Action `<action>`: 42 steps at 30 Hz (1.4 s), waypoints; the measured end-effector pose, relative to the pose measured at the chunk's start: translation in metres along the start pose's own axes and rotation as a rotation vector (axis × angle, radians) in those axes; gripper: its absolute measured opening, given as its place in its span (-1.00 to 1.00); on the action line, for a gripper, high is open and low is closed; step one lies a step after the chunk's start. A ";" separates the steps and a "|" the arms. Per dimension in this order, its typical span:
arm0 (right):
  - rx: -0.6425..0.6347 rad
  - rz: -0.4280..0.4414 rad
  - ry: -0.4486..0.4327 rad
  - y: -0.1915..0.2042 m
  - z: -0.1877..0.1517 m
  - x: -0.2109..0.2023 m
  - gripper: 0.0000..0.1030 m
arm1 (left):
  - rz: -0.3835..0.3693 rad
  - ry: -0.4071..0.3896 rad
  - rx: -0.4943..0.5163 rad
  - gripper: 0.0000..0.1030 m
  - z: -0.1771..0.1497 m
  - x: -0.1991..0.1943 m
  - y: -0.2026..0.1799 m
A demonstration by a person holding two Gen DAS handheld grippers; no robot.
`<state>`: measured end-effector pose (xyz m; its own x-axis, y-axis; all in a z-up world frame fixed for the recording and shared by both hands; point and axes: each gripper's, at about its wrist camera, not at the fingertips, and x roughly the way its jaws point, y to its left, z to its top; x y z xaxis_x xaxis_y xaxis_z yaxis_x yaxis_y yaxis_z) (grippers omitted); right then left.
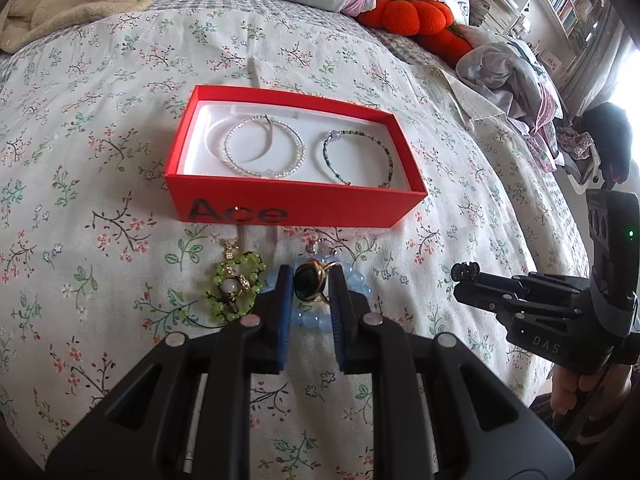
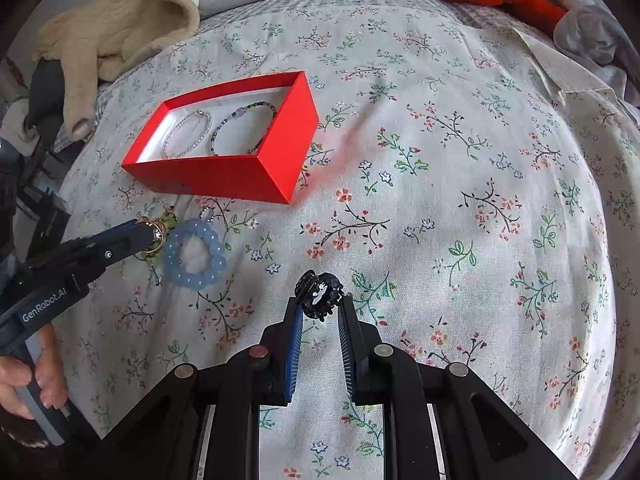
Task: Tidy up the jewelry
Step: 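Lower the ring into the box with the left tool while the right tool drops the clip there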
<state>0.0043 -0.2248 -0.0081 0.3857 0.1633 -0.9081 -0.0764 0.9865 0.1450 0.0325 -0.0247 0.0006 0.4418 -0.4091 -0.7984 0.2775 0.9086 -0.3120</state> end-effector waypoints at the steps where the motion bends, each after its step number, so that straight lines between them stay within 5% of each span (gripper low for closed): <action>1: -0.002 0.002 -0.003 0.002 0.002 -0.001 -0.65 | 0.000 -0.009 -0.002 -0.63 0.002 -0.003 0.001; 25: 0.002 0.087 -0.126 0.044 0.075 -0.001 -0.65 | 0.029 -0.137 -0.106 -0.63 0.053 -0.007 0.036; 42: -0.002 0.110 -0.114 0.043 0.093 0.025 -0.65 | 0.076 -0.125 -0.126 -0.62 0.062 0.024 0.047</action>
<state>0.0965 -0.1767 0.0125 0.4770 0.2713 -0.8360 -0.1262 0.9625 0.2403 0.1088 0.0024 -0.0018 0.5618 -0.3390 -0.7546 0.1341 0.9374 -0.3213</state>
